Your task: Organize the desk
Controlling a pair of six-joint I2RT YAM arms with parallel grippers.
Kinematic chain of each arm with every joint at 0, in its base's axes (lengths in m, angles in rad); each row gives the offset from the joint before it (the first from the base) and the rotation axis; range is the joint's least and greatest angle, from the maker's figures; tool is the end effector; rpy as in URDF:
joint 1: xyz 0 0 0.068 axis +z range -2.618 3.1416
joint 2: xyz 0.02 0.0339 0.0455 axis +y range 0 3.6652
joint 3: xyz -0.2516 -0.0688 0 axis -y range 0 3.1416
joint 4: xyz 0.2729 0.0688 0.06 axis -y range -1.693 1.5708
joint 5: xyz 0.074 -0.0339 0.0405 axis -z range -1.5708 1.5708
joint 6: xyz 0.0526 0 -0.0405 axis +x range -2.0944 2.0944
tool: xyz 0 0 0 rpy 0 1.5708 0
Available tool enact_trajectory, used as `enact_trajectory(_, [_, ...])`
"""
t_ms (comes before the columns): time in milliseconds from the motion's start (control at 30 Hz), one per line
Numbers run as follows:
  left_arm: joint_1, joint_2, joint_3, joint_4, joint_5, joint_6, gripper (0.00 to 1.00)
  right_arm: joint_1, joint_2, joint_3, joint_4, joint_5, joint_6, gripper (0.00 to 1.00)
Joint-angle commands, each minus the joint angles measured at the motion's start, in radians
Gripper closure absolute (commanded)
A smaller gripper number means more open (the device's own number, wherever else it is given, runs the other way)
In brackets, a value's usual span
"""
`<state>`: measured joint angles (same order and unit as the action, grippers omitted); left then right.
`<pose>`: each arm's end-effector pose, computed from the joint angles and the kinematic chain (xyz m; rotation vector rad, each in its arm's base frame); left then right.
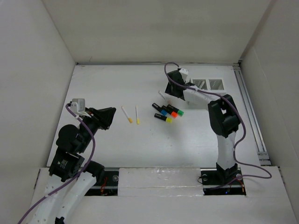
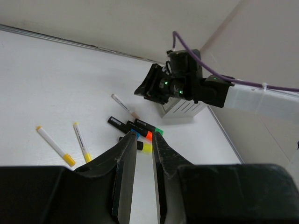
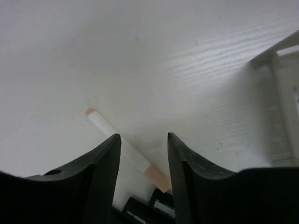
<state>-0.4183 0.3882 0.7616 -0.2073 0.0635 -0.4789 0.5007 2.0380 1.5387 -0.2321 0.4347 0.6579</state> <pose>0.1303 -0.0616 0.3851 0.0105 1.4514 -0.7848 0.4424 0.2168 0.1789 0.3913 2.1901 0.1317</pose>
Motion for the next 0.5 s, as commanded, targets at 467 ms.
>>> enact_trajectory(467, [-0.004, 0.000, 0.019, 0.042, 0.015, 0.011, 0.83, 0.033, 0.051, 0.032, -0.041, -0.229, -0.138, 0.39])
